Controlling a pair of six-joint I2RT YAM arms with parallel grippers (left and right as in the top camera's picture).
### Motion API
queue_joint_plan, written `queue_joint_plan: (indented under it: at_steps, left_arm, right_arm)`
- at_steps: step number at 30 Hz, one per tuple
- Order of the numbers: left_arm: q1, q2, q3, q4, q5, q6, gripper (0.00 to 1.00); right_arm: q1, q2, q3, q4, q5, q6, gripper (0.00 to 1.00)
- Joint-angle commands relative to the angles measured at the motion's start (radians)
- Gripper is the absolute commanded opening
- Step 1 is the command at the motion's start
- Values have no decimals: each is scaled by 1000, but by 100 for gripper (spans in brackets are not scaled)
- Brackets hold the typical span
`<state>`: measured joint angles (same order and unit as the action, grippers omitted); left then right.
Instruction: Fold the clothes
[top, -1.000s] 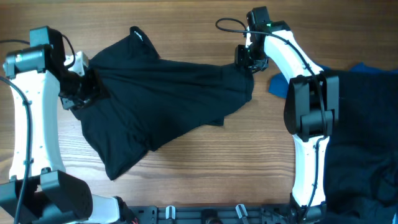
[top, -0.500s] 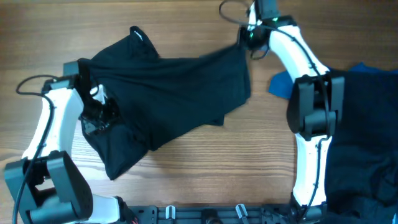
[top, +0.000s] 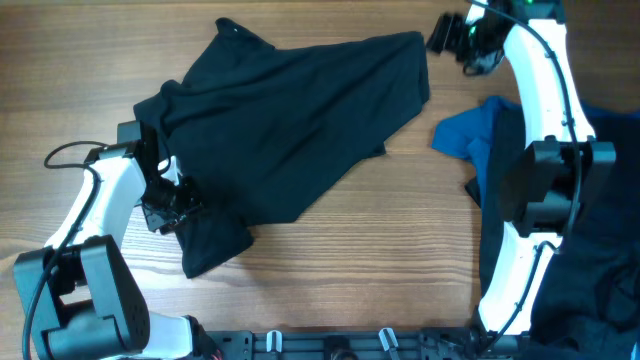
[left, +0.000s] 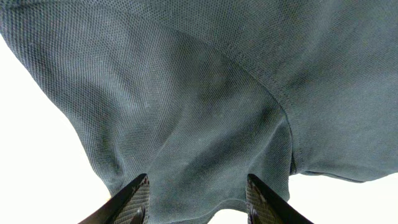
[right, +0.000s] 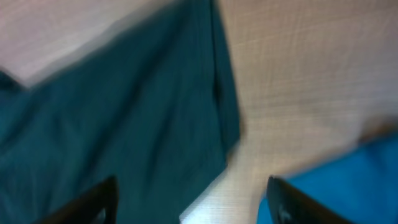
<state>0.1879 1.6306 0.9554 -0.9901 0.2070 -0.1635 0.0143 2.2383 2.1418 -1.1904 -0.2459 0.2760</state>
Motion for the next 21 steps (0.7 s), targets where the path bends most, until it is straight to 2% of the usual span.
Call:
queue_joint_plan:
  at_steps: [1, 8, 12, 13, 14, 17, 21]
  left_arm:
    - [-5, 2, -3, 5, 1, -9, 49]
    - [-5, 2, -3, 1, 1, -8, 50]
    - [-5, 2, -3, 3, 1, -8, 53]
    - [-5, 2, -3, 3, 1, -8, 53]
    - [-5, 2, -3, 3, 1, -8, 54]
    - [-5, 2, -3, 3, 1, -8, 55]
    - [-5, 2, -3, -3, 1, -8, 55]
  right_arm:
    - [59, -4, -65, -128, -35, -14, 59]
    - [140, -4, -270, -147, -18, -10, 43]
    - [169, -4, -393, -53, -58, 8, 44]
    - [174, -4, -415, -31, -59, 28, 49]
    - [179, -4, -447, 6, -59, 61, 50]
    - [185, -4, -520, 135, -109, 90, 47]
    - [185, -4, -551, 182, -185, 85, 47]
